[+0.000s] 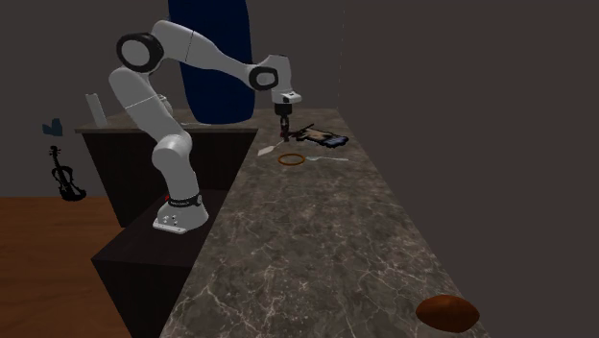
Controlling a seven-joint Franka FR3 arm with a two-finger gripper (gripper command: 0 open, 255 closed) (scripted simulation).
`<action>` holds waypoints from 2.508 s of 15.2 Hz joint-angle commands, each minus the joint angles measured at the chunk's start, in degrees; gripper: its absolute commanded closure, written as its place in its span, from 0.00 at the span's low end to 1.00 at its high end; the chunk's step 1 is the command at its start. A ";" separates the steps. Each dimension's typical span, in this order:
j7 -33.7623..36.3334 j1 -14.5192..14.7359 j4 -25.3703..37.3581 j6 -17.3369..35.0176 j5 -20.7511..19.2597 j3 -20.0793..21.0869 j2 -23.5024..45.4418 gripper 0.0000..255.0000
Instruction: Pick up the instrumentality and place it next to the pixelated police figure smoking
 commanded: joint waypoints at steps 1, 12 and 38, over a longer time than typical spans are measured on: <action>2.96 1.13 0.80 -0.54 0.48 2.01 0.21 1.00; 19.47 6.72 6.04 -1.32 1.63 13.42 4.46 1.00; 33.68 9.33 5.28 10.18 -4.20 21.60 16.54 1.00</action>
